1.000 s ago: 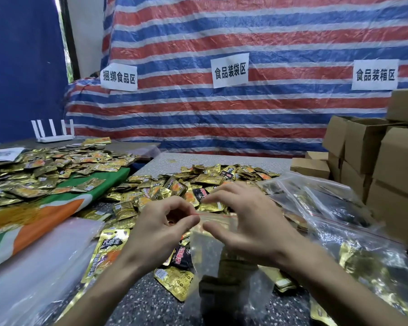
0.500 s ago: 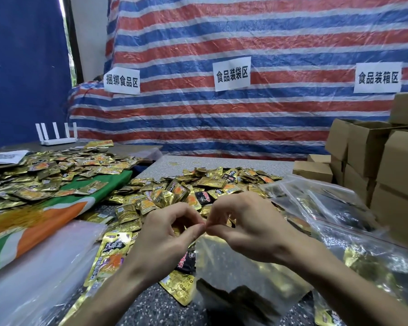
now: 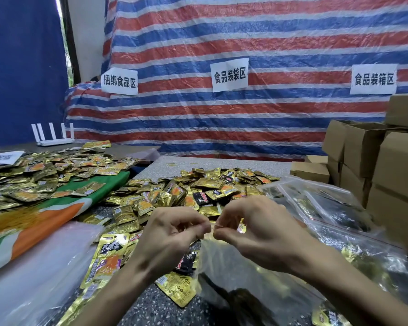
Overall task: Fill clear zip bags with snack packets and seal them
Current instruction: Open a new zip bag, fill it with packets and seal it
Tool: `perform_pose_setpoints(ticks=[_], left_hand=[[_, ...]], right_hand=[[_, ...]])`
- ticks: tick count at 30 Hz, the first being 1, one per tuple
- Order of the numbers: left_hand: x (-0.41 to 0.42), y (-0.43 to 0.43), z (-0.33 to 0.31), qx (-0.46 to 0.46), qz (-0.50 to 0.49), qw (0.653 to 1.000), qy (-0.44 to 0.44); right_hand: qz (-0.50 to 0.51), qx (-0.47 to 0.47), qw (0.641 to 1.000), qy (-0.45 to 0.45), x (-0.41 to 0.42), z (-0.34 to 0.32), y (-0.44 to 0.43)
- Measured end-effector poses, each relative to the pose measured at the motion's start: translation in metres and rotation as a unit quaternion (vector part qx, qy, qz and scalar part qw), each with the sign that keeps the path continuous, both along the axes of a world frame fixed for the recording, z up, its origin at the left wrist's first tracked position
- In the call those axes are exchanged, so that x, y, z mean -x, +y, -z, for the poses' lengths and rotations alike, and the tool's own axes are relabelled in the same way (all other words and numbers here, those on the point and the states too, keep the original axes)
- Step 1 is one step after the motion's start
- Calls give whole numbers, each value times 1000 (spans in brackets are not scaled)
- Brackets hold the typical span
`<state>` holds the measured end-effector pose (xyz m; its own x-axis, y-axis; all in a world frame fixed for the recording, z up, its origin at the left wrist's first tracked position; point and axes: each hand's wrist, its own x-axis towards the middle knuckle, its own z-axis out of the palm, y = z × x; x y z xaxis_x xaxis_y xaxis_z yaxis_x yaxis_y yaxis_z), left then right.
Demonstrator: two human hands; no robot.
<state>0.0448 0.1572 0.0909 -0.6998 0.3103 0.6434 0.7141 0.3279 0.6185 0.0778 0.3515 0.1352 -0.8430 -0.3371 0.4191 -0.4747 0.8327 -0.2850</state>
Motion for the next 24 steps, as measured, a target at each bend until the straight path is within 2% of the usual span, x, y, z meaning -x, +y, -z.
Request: perform_pose_setpoints(ticks=[12,24], left_hand=[[16,-5,0,-50,5,997,-62],[24,-8,4,-69,-20,995,-64]], right_hand=[[13,12,999,-49,-7,-4,30],[6,35,996,-77,-12,1,61]])
